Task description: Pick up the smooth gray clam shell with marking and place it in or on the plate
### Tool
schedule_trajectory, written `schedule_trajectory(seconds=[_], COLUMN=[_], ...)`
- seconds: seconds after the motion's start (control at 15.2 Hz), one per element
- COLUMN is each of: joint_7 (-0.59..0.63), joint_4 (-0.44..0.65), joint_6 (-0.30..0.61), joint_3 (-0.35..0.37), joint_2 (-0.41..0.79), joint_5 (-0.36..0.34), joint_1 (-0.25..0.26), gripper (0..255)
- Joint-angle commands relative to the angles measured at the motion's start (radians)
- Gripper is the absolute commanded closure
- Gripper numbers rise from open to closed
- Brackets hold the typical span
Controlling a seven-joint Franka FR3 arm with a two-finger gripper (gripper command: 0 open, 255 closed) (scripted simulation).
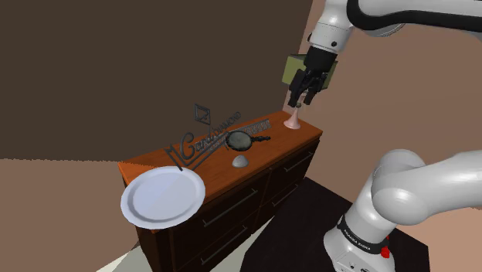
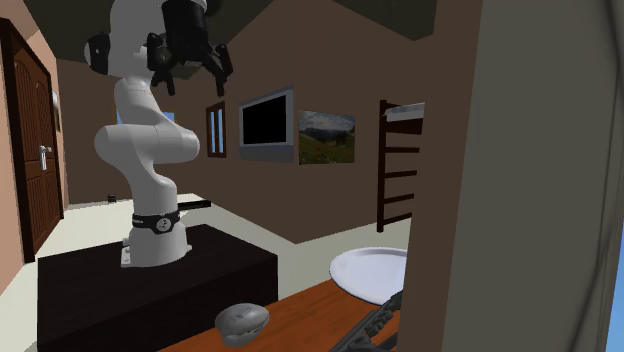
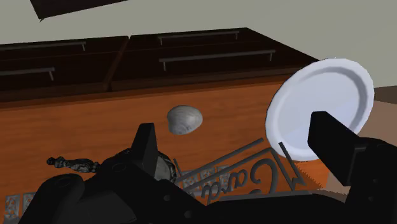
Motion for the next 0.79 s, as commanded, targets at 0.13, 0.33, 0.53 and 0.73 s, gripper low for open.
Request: schedule_trajectory(seconds=[0.13, 0.33, 0.53, 0.73], joint_7=[-0.035, -0.088, -0.141, -0.197], joint_4=[-0.040, -0.089, -0.126, -0.149], joint_6=[0.066, 0.168, 0.272, 0.376], joint_3=[-0.016, -0.042, -0.067, -0.093], joint_2=[0.032, 0.092, 0.168, 0.258], joint_5=[-0.006, -0.012, -0.015, -0.013], joint_1=[0.004, 0.012, 0.022, 0.034], gripper=[0, 0, 0, 0])
